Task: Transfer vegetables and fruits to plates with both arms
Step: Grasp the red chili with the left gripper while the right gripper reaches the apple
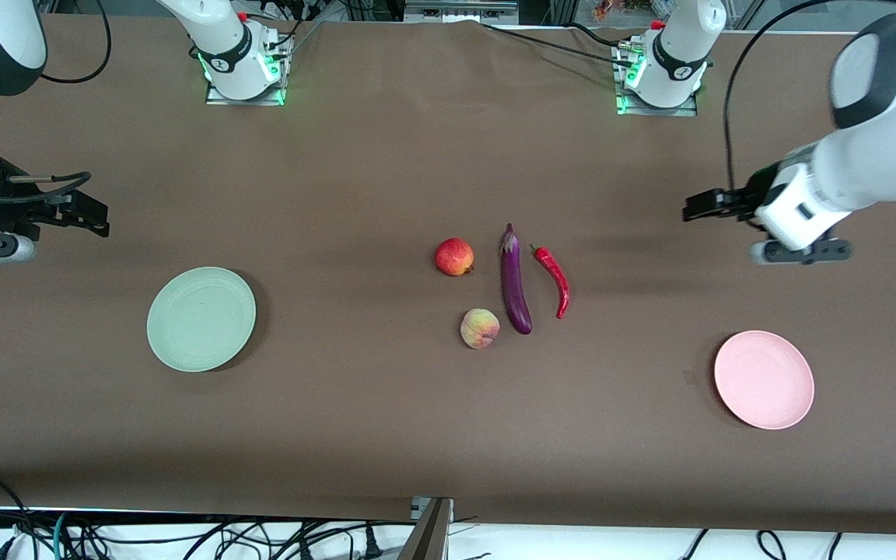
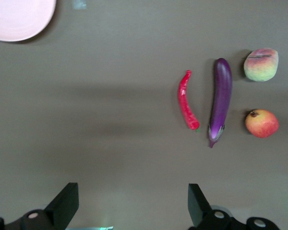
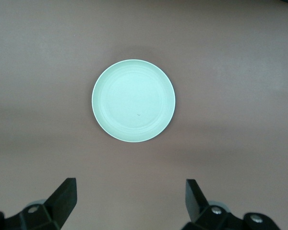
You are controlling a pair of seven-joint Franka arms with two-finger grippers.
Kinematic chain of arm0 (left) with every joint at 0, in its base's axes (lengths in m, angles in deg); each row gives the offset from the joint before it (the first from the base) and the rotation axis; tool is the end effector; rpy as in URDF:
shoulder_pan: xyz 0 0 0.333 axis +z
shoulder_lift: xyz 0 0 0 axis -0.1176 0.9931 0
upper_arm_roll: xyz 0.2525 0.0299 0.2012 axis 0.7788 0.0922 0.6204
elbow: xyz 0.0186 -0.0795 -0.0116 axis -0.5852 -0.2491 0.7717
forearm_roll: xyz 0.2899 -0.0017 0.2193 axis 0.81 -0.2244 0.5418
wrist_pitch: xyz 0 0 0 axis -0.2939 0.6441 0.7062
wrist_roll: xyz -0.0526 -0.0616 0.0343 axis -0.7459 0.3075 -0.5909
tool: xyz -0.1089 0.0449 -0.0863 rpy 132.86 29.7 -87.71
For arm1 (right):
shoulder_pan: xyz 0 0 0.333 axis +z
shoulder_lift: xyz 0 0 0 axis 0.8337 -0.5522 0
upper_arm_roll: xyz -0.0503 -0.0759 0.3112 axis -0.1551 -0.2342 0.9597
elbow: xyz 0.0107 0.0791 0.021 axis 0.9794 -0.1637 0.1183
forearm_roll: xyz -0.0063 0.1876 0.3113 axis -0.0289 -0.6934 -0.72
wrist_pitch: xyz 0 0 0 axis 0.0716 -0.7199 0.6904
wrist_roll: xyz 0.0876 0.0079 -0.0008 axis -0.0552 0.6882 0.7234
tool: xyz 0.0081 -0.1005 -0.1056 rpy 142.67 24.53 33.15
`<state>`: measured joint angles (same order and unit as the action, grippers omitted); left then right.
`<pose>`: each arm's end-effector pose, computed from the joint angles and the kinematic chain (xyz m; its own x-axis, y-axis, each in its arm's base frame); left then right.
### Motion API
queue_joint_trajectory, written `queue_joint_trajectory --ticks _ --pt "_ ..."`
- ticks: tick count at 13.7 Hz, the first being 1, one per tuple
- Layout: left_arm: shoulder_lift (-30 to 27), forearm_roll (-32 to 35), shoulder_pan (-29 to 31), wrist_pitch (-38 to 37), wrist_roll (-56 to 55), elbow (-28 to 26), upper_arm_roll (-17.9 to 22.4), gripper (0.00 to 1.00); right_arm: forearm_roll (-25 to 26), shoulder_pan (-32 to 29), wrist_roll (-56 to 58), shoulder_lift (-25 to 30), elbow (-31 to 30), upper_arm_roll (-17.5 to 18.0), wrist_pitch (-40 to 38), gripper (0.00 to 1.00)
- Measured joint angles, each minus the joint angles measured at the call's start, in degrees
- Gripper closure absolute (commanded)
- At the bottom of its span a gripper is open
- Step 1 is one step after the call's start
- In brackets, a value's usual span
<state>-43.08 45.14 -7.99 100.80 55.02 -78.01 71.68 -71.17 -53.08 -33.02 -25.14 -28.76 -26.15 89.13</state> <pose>0.5404 -0.1115 0.4699 0.9708 0.0550 -0.2336 0.0944 -0.9825 0.1609 0.5747 0.0148 0.5372 0.9946 0.0966 -0.0384 0.0987 -0.9935 0.0565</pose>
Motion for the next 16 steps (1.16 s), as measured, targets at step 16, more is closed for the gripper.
queue_joint_trajectory --ticks 16 --pt "22.79 7.67 -7.24 33.94 -24.62 -9.95 -11.85 0.00 -0.10 3.13 -0.30 -5.59 0.02 0.23 1.50 0.00"
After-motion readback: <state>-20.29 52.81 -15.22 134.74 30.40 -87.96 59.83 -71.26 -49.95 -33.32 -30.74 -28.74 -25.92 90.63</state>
